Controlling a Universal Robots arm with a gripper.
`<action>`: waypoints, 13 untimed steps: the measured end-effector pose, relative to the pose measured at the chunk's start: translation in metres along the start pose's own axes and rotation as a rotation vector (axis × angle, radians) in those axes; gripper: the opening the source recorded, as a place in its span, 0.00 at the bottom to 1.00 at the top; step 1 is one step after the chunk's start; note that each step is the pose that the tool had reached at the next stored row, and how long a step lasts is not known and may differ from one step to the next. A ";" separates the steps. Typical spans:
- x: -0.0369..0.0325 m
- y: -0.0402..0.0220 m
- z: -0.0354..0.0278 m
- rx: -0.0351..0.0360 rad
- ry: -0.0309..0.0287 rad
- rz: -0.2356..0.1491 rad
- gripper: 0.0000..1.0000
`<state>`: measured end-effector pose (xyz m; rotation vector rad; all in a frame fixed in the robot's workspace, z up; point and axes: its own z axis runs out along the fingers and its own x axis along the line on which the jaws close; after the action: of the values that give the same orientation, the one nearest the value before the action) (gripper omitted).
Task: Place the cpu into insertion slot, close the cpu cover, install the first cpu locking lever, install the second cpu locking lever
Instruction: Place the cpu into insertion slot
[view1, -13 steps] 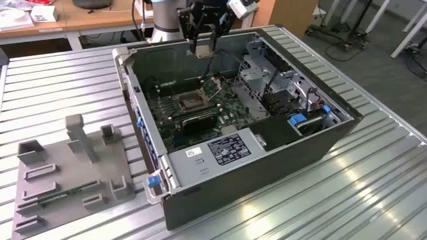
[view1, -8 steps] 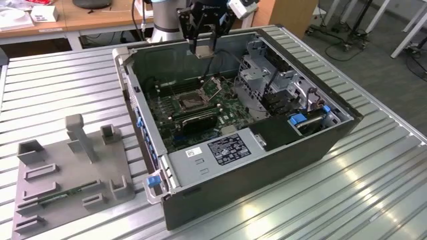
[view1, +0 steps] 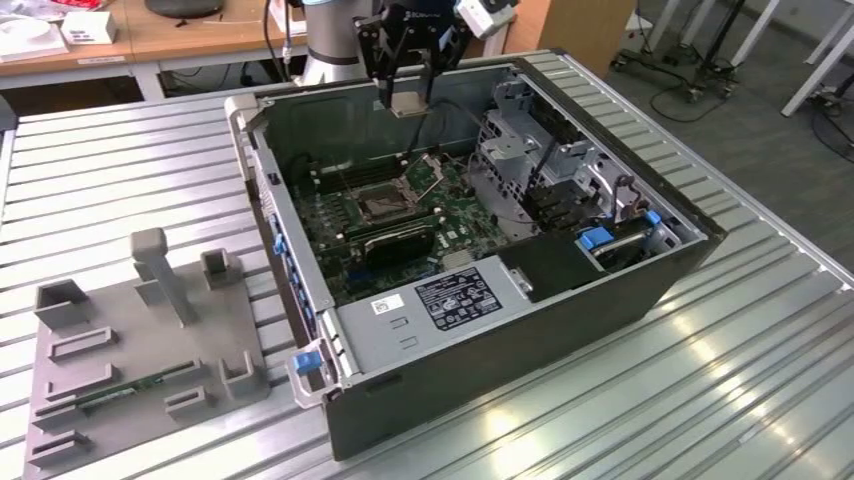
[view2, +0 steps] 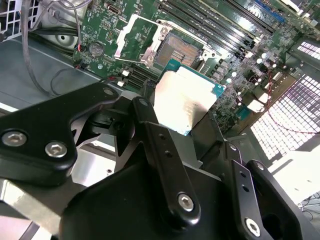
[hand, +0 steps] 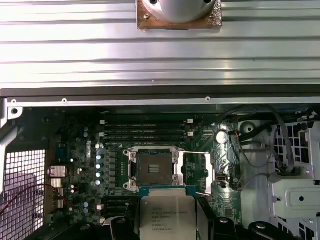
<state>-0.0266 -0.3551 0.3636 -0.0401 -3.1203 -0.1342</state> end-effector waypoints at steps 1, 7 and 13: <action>0.0000 0.0000 0.0004 0.0000 0.0000 0.000 0.54; -0.0001 -0.0004 0.0047 -0.0003 0.0001 0.000 0.54; -0.0001 -0.0007 0.0073 -0.0004 0.0000 0.000 0.54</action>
<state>-0.0266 -0.3552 0.3563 -0.0401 -3.1203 -0.1349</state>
